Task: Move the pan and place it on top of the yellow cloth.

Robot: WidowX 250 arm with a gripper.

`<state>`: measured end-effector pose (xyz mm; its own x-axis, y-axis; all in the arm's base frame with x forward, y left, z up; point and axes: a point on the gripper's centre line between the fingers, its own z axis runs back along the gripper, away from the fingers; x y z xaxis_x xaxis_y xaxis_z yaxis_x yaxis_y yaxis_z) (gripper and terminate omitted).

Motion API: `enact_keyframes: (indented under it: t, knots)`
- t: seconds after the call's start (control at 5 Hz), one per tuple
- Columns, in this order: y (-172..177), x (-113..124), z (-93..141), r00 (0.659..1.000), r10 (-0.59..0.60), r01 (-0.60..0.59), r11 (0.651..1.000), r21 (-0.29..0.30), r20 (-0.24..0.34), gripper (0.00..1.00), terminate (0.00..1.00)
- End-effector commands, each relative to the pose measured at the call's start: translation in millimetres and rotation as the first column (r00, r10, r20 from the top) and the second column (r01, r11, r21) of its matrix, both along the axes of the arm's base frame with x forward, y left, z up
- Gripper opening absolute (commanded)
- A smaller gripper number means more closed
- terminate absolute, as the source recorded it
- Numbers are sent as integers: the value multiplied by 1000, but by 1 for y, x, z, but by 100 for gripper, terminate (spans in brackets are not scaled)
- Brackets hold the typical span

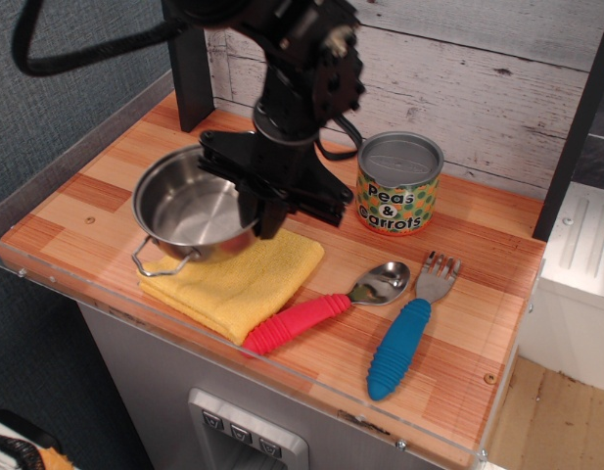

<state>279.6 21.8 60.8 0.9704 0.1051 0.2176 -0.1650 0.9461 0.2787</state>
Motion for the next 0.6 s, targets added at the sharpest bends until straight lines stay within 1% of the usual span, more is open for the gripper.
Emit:
enact_keyframes:
  t: [0.0, 0.2, 0.4]
  knots:
    - [-15, 0, -6, 1000, 13, -13, 1000, -10, 10, 0, 0]
    - [-10, -3, -13, 1000, 16, -16, 1000, 18, -6, 0, 0]
    - [-9, -7, -19, 999, 16, -15, 1000, 26, -29, 0, 0]
